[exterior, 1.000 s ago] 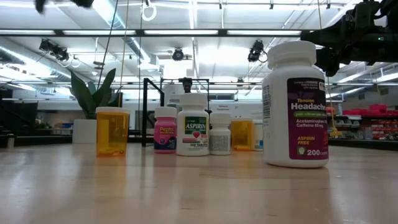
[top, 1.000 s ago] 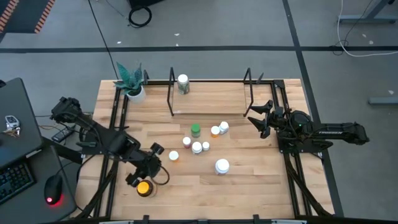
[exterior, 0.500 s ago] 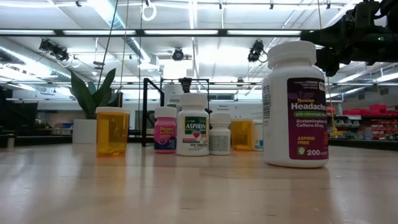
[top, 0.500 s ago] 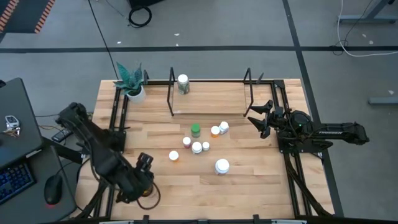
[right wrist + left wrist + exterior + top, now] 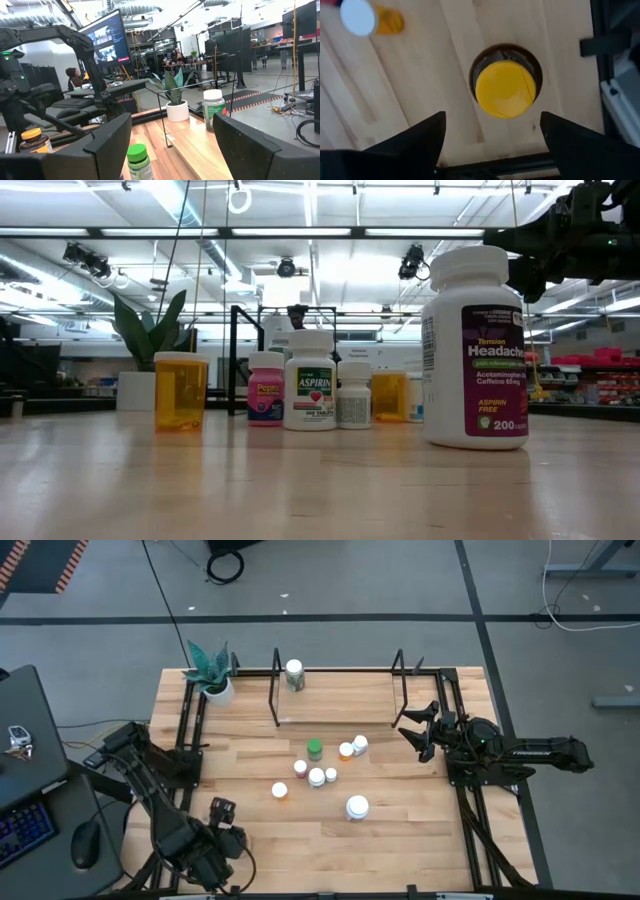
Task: Pick and place medicine bottles onto shelf by color
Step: Put the yellow medicine bottle on the shelf
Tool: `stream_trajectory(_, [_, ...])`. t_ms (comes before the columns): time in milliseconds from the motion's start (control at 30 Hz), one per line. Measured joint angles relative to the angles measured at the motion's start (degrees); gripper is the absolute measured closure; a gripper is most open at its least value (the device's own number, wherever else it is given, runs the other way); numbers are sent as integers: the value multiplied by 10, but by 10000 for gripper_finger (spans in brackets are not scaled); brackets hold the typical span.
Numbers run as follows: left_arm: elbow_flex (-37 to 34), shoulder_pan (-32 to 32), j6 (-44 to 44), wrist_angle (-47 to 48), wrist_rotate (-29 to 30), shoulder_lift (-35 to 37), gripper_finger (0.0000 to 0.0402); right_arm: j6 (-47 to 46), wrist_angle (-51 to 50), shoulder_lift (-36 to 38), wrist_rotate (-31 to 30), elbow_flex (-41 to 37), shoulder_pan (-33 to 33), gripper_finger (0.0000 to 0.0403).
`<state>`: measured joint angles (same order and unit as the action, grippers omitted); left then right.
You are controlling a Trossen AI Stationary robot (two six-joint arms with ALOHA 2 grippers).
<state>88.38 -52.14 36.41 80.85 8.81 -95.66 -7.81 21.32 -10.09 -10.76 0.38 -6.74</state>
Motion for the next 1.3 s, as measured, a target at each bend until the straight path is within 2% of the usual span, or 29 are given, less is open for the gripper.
stream_trajectory(67, [-4,-2,35,-3,-1,0,49,0,0,0,0,0,0,114])
stream_trajectory(200, [-32,-3,80,-22,-42,0,31,0,0,0,0,0,0,114])
stream_trajectory(367, [-66,-3,84,-82,-41,0,26,0,0,0,0,0,0,114])
stream_trajectory(600, [-113,1,90,-109,-42,0,26,0,0,0,0,0,0,114])
stream_trajectory(800, [-119,10,92,-152,-46,0,26,0,0,0,0,0,0,114])
stream_trajectory(1300, [-118,22,87,-170,-35,-31,29,0,0,0,0,0,0,114])
